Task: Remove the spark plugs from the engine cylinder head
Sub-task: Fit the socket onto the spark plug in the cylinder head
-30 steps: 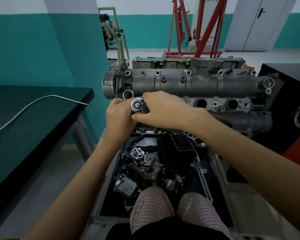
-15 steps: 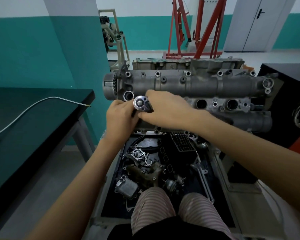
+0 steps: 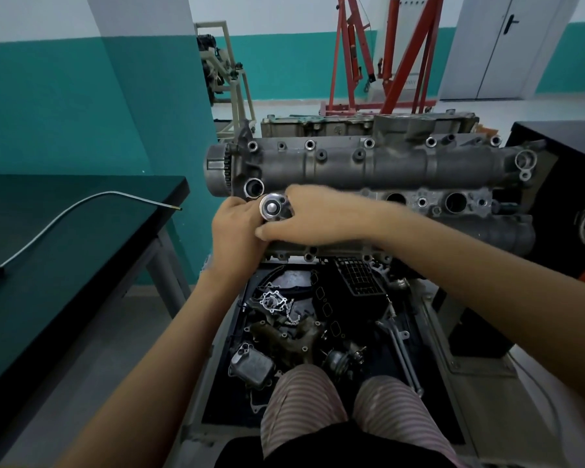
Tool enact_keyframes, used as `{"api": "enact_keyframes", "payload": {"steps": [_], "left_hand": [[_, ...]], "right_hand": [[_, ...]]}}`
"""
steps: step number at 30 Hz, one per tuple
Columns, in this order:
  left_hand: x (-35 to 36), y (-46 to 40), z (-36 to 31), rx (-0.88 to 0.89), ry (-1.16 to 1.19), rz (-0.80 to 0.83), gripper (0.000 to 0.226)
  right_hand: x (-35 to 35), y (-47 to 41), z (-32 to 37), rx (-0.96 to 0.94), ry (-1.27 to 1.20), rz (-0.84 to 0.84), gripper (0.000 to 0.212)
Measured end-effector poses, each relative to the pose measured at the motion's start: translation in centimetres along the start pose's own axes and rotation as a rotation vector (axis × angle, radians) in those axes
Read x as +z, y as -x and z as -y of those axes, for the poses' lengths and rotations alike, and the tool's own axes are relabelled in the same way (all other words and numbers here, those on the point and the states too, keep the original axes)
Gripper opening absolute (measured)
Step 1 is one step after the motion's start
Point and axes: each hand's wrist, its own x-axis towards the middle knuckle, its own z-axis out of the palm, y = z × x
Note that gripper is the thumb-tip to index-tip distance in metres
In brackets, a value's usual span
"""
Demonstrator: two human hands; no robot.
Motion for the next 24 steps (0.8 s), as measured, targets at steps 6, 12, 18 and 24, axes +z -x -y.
{"api": "enact_keyframes", "payload": {"steps": [6,12,18,24], "left_hand": [[-0.3,0.0,0.1,-0.022,0.019,0.107,0.013],[0.3,0.1,0.2,0.021,-0.089,-0.007,0.017],[0.1,0.2,0.0,-0.545,0.563,0.100,0.018],[0.2,0.1,-0.1,-0.147,0.148,0.153,0.014]], "right_hand": [[2.5,0.4,0.8,0.154,-0.775,0.157,0.016],[-0.5,-0.2,-0.6,-0.104,0.660,-0.309,0.023],[1.3,0.9,0.1,0.164,-0.985,0.362,0.031],[0.3,-0.2,-0.6,-0.074,0.273,-0.176,0.023]]}}
